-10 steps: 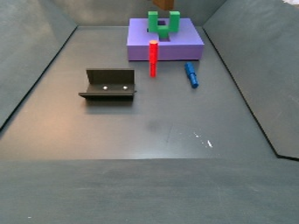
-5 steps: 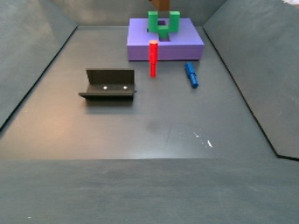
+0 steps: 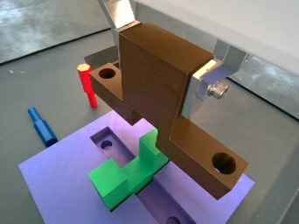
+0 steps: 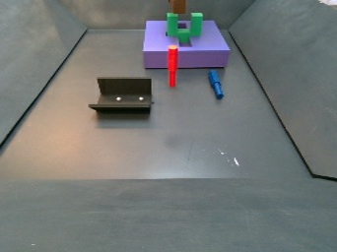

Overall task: Pick up the brown object. Move up. Move to above the board. Insert the brown object.
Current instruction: Insert the brown object.

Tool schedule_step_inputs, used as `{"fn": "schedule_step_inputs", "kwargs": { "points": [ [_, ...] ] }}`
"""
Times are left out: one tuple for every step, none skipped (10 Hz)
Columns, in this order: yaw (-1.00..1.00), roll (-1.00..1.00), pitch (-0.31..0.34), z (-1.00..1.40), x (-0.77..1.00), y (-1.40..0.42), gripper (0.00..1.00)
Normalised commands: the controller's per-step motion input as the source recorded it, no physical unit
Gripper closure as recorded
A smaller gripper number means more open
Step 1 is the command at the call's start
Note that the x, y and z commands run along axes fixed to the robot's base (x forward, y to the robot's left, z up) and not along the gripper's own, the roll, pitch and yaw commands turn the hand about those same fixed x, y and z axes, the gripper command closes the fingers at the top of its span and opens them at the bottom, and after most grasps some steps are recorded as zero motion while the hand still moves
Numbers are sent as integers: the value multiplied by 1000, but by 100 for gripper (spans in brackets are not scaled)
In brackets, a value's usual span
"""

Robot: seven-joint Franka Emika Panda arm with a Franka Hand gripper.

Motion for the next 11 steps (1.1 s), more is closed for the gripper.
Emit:
{"fn": "schedule_step_inputs", "kwargs": {
  "points": [
    [-157,0,-19,-129,-43,0,100],
    [-137,-23,-31,-223,-89,0,100],
    [-140,-83,-44,-266,-151,0,100],
    [-140,-87,-56,-266,-194,0,100],
    [-120,-120,-74,-260,-214,0,100],
    [-97,-134,-83,-240,-177,0,100],
    [-89,-111,-83,-211,-174,0,100],
    [-89,-90,-73,-186,-146,0,100],
    [-109,-80,-47,-177,-117,0,100],
    [-89,-94,-51,-174,-100,0,100],
    [-91,-71,-47,-189,-97,0,100]
  ]
}}
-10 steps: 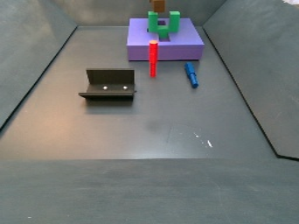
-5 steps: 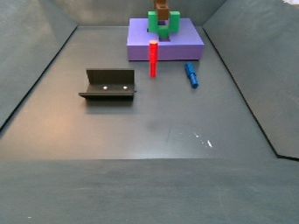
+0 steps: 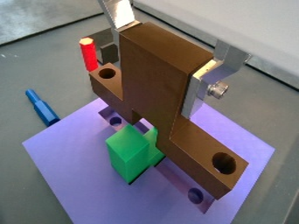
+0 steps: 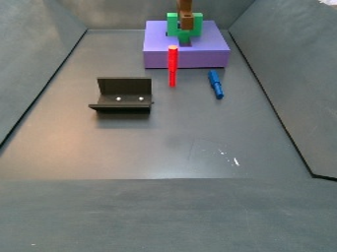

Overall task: Pick up the brown object. Move up. Move to above the board. Insert the brown object.
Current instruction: Insert the brown object.

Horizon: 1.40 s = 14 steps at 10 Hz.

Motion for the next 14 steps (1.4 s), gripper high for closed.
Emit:
{"fn": "schedule_step_inputs", "kwargs": {
  "points": [
    [-91,-64,-56,-180,-103,0,100],
    [-60,-73,-47,-189,-11,0,100],
    [-20,-54,-36,-234,0,0,100],
    [-17,-37,-26,-234,0,0,100],
    [-14,-29,-4,-223,6,0,100],
    [-29,0,0,-237,26,0,100],
    [-40,0,0,-249,46,0,100],
    [-46,0,0,-234,91,0,100],
    [-37,0,0,-160,249,-11,100],
    [-40,0,0,-151,283,-11,100],
    [-51,0,19,-114,246,0,100],
    [-57,0,0,-180,106,0,100],
    [-23,1,0,-174,0,0,100],
    [-6,26,0,-186,0,0,100]
  ]
}}
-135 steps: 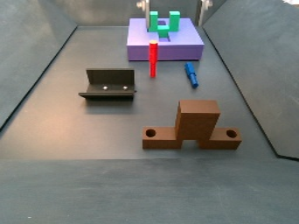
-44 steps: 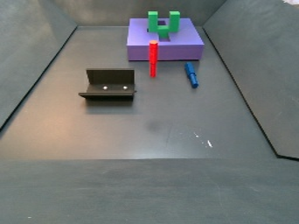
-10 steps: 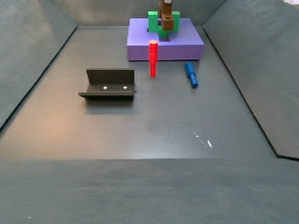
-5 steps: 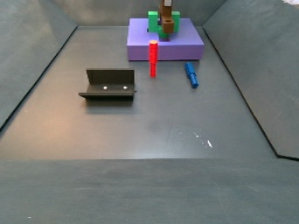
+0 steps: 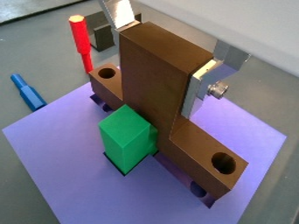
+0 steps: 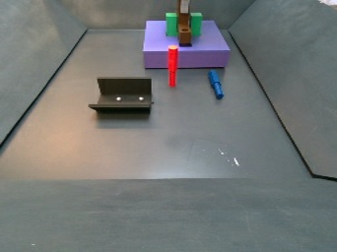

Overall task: Pick up the brown object. Move up. Move to above the board. Insert the brown object.
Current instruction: Insert the brown object.

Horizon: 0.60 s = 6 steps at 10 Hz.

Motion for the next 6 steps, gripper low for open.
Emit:
{"fn": "schedule_step_inputs", "kwargs": {
  "points": [
    [0,44,0,-194,0,0,100],
    [0,57,0,-194,0,0,100],
    [0,74,0,-197,0,0,100],
    [-3,89,0,-217,0,0,100],
    [0,91,0,-220,0,-11,100],
    [0,94,0,-223,0,-23,100]
  ]
}}
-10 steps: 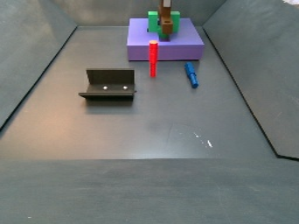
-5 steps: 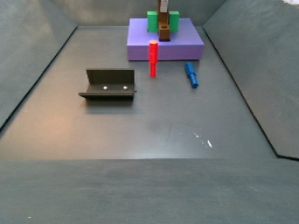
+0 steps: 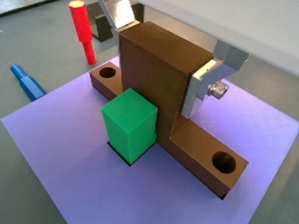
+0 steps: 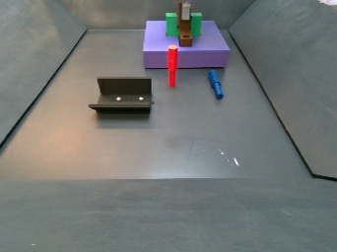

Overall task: Pick up the brown object. Move up. Move to above the board. Insert the brown object.
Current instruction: Insert the brown object.

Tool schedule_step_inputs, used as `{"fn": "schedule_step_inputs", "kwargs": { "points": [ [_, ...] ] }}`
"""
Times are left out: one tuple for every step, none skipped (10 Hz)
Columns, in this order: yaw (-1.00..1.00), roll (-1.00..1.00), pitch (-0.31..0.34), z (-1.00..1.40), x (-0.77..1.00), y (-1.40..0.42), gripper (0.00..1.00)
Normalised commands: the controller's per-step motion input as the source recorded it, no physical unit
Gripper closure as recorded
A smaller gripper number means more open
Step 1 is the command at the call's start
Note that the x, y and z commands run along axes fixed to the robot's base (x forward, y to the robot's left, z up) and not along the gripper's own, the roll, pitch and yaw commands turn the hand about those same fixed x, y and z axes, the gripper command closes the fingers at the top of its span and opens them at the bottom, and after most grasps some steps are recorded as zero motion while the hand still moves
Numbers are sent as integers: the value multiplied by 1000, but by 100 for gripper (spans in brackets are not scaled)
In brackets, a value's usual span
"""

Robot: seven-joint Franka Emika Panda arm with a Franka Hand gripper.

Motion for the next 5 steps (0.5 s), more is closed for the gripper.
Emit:
{"fn": "schedule_step_inputs", "kwargs": {
  "points": [
    [0,93,-6,-286,0,-74,100],
    [0,131,-21,-394,0,-89,100],
    [-9,166,-19,-449,0,-97,100],
    [-6,119,0,-249,14,-54,100],
    [0,0,0,0,0,0,100]
  ]
}}
